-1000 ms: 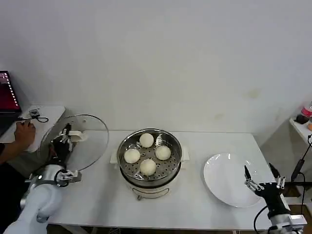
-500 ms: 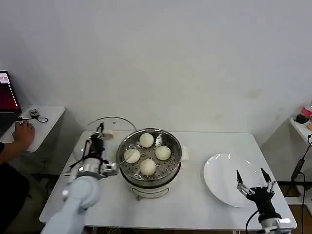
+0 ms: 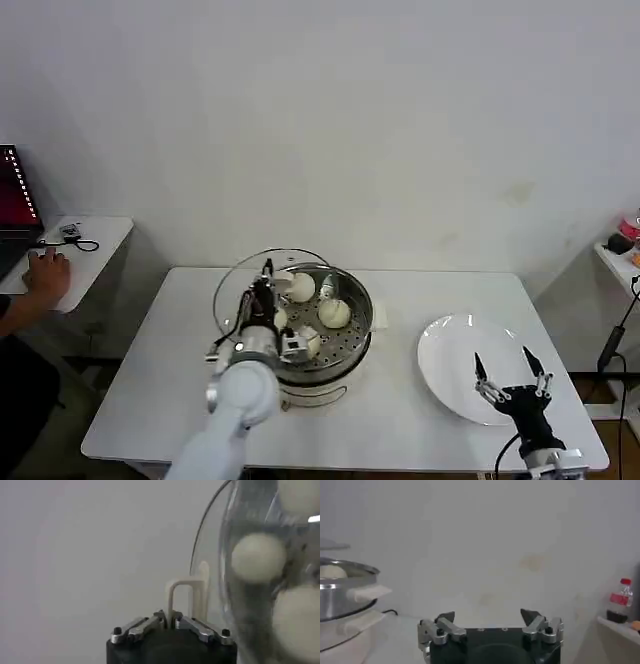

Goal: Take steamed baozi put them in steamer then cover it.

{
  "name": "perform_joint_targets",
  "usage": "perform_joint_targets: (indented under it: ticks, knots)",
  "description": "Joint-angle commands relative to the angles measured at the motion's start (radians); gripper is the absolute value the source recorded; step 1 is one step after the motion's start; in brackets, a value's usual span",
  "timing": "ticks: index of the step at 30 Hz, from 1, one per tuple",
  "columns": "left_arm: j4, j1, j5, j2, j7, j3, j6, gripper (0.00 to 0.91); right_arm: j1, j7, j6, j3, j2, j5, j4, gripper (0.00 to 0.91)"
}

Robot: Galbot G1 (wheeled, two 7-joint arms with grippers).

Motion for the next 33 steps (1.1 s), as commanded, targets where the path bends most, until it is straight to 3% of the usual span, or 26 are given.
perform_joint_targets:
  ticks: [1,33]
  knots:
    - [0.031,0.017,0.117,-0.130,0.020,0.055,0.006,0.000,0.002,0.001,0.004,-0.008,0.003,-0.007,-0.012,0.907]
    - [0.033,0.059,0.200,-0.149,0.012,0.059,-0.024,0.000,0.003,-0.001,0.013,-0.019,0.009,-0.004,-0.026,0.907]
